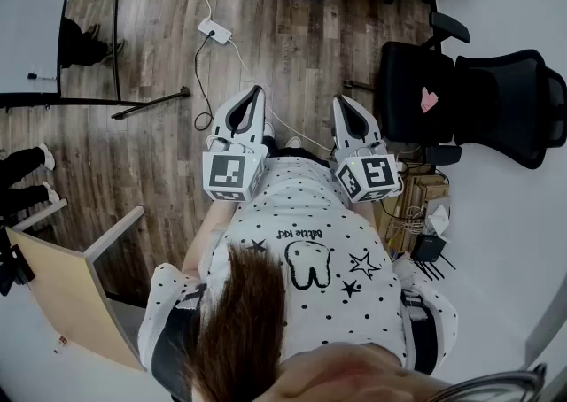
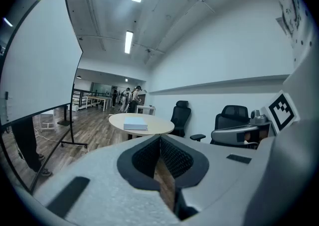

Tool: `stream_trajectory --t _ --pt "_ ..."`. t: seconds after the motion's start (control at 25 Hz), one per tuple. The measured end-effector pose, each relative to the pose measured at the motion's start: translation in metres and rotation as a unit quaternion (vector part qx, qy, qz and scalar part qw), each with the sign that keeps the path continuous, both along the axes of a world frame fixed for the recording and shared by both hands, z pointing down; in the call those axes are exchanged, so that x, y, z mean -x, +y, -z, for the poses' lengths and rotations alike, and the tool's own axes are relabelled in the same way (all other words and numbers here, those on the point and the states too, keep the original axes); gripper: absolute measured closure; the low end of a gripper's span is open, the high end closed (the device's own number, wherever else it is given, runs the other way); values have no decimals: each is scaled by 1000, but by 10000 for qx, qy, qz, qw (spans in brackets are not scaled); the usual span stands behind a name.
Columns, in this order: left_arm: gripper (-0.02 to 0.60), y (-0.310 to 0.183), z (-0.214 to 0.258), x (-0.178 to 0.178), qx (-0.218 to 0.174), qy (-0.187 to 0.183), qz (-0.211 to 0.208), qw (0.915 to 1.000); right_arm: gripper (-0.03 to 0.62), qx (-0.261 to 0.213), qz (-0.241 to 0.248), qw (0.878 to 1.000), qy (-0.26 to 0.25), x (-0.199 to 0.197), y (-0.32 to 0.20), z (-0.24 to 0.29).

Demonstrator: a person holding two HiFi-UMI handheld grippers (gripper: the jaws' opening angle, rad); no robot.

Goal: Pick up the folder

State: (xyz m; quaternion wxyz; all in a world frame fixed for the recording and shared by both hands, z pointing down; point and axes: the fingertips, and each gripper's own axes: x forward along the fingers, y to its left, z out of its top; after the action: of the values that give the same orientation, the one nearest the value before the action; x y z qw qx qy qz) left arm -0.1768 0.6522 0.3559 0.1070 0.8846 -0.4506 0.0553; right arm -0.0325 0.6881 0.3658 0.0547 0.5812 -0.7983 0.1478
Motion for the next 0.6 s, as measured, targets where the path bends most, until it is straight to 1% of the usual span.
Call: stream_trajectory --t 0.36,0.6 --pt "563 -1 5 -2 -157 35 -71 9998 589 -45 35 10000 -10 1 -2 3" --pt "563 -4 8 -4 -262 -37 -138 9996 589 -90 78 9999 22 2 -6 4"
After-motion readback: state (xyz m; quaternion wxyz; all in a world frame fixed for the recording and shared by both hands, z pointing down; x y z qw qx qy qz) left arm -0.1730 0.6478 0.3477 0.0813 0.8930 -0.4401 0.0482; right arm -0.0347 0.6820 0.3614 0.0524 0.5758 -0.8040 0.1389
